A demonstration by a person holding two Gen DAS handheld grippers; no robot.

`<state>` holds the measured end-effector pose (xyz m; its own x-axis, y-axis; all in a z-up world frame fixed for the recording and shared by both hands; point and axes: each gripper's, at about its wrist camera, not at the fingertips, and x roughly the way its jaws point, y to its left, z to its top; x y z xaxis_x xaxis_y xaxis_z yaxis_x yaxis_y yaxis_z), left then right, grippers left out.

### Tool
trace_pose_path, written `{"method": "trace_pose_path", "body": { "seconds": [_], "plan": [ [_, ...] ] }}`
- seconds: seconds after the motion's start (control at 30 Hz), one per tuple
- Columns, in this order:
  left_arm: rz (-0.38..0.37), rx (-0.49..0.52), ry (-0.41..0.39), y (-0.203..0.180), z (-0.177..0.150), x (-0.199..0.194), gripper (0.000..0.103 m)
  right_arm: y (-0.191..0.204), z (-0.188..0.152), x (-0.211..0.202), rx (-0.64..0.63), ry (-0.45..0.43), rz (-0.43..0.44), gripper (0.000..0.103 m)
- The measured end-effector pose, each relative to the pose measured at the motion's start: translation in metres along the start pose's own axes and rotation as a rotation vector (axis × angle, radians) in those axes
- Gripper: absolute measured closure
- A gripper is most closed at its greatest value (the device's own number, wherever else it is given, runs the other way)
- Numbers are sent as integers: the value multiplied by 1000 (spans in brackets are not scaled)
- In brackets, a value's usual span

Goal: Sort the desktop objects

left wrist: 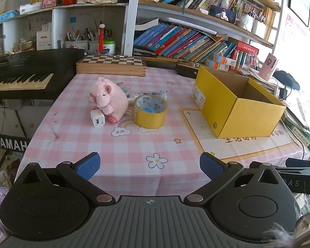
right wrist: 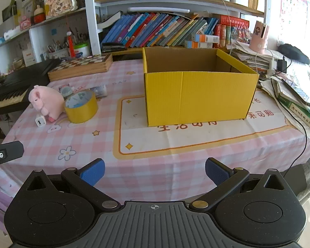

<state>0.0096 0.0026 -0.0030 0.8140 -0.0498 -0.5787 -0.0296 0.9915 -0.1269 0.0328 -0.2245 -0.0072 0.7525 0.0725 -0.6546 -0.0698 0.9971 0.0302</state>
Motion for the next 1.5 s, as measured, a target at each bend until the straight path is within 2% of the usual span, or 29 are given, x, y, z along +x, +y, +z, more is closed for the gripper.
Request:
{"method": "trace_pose_path", "body": {
  "seconds": [1.5],
  "plan": [
    [-3, 17, 4, 2, 0, 4, 0, 10, 4, 3, -20, 2, 10, 0]
  ]
}}
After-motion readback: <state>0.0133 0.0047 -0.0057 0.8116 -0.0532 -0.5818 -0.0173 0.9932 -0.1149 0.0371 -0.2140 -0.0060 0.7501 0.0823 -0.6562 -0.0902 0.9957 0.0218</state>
